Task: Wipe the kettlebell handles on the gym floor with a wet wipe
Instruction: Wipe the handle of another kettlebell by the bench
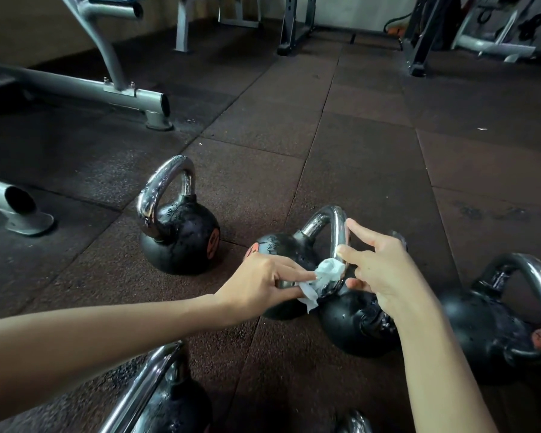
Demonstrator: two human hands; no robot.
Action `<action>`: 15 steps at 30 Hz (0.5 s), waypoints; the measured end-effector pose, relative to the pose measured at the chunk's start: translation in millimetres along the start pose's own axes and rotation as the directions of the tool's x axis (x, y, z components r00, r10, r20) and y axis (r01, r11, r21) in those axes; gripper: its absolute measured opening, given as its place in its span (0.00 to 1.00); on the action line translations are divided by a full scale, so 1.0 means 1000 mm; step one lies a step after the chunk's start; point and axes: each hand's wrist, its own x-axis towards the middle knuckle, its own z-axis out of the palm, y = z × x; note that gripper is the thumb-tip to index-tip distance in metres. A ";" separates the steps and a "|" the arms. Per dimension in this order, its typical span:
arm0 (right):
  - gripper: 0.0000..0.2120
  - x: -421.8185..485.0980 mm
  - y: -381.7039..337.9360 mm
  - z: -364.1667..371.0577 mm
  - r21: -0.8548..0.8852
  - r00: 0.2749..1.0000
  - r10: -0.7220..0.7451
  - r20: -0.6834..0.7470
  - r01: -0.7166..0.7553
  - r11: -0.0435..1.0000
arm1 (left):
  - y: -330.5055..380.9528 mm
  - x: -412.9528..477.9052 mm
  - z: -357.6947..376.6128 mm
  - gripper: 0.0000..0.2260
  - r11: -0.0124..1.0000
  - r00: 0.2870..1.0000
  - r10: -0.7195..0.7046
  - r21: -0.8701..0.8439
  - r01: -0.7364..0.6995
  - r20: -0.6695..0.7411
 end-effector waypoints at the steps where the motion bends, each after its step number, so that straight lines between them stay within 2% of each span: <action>1: 0.27 0.000 0.000 0.001 -0.002 1.000 0.002 -0.004 -0.002 1.000 | -0.005 0.000 0.000 0.12 1.000 1.000 -0.002 0.031 0.002 0.015; 6: 0.28 -0.004 -0.004 0.004 -0.004 1.000 -0.014 -0.014 0.014 1.000 | -0.026 0.006 -0.015 0.13 0.990 0.985 -0.070 0.131 0.049 0.160; 10: 0.28 -0.003 -0.002 0.006 -0.009 1.000 -0.026 0.009 0.026 1.000 | -0.020 0.033 -0.038 0.10 0.985 0.954 0.017 0.160 -0.068 0.299; 15: 0.28 -0.004 -0.006 0.014 -0.026 0.997 -0.050 0.052 0.052 0.998 | -0.022 0.050 -0.048 0.10 0.995 0.923 -0.065 0.096 0.031 0.380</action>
